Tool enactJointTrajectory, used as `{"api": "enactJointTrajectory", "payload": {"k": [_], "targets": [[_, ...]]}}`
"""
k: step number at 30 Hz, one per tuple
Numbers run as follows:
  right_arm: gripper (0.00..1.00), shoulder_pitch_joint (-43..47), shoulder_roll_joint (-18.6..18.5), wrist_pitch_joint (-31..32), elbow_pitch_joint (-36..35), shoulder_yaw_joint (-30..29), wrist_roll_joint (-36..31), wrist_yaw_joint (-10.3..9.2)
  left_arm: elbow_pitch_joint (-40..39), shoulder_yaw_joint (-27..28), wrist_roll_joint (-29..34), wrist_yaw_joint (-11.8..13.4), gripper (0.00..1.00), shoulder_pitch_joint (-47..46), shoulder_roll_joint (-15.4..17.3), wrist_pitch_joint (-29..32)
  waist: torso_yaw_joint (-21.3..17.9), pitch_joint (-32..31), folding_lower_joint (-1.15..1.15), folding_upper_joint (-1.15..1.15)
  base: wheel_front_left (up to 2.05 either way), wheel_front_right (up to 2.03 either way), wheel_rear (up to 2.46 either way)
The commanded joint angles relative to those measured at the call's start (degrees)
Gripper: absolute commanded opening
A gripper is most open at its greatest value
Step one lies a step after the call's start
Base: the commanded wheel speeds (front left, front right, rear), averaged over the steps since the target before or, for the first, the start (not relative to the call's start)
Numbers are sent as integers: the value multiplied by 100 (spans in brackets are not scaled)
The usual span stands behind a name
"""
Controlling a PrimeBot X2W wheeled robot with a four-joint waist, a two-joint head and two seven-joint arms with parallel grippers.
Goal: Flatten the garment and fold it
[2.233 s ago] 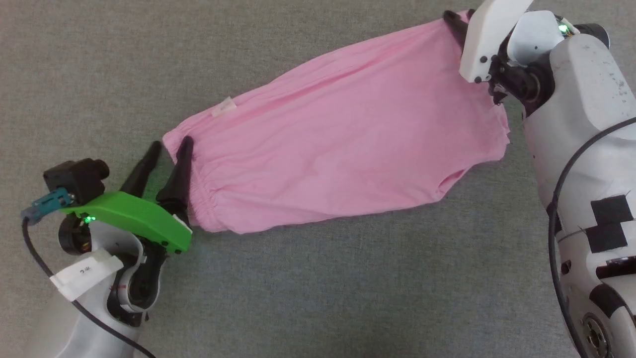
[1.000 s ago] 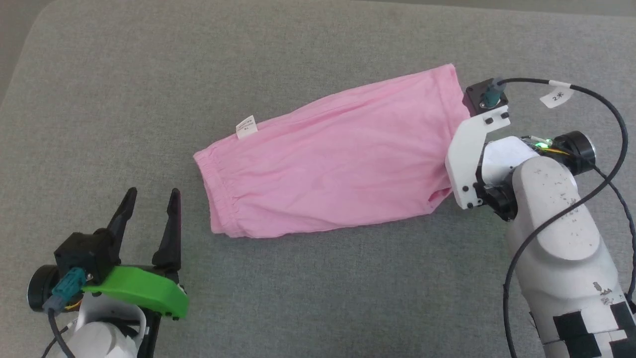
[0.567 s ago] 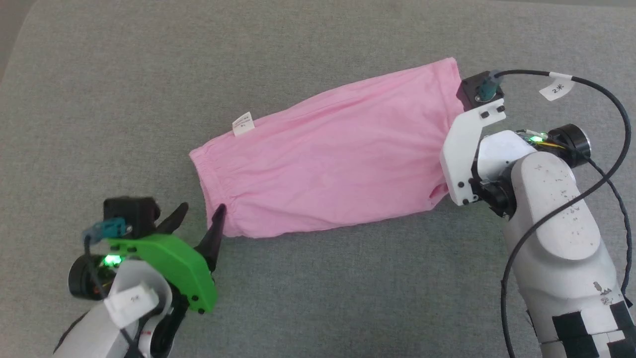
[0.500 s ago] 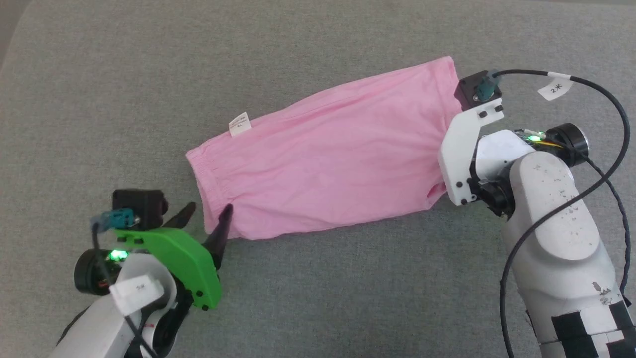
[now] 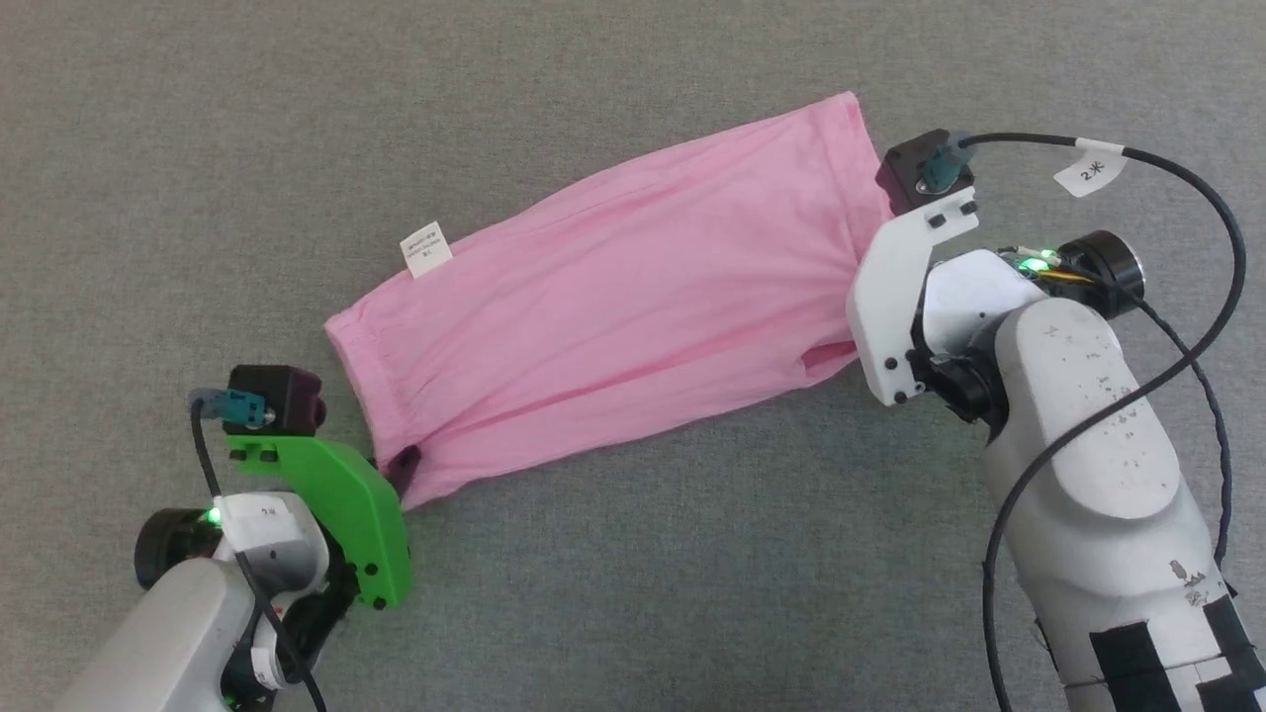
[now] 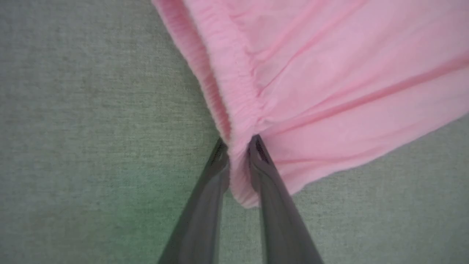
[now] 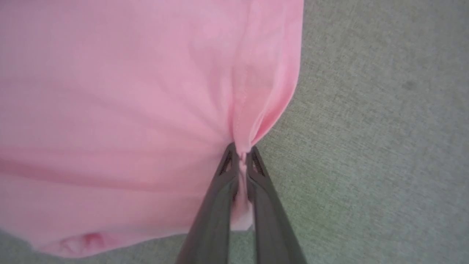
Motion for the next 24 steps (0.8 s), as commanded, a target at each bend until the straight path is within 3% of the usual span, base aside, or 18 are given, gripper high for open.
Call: {"api": "enactJointTrajectory", "payload": {"k": [1, 7, 13, 20, 24], "targets": [[0, 89, -95, -6, 87, -9, 16, -12, 155, -184, -129, -98, 0, 136, -107, 148, -2, -41, 0, 0, 0, 0, 0], [0, 148, -95, -203, -48, -121, 257, -12, -3, 23, -348, -297, 0, 88, -96, -23, -47, -253, 0, 0, 0, 0, 0], [0, 605, -95, -251, -613, -265, 536, -12, -239, 308, -691, -406, 0, 177, 90, 46, -183, -590, 0, 0, 0, 0, 0], [0, 2020, -161, 47, -2100, -354, 865, -12, -445, 513, -952, -321, 0, 564, 455, 314, -394, -929, 0, 0, 0, 0, 0], [0, 2965, -132, 260, -2915, -476, 975, -12, -448, 532, -1084, -240, 0, 822, 500, 408, -447, -956, 0, 0, 0, 0, 0]]}}
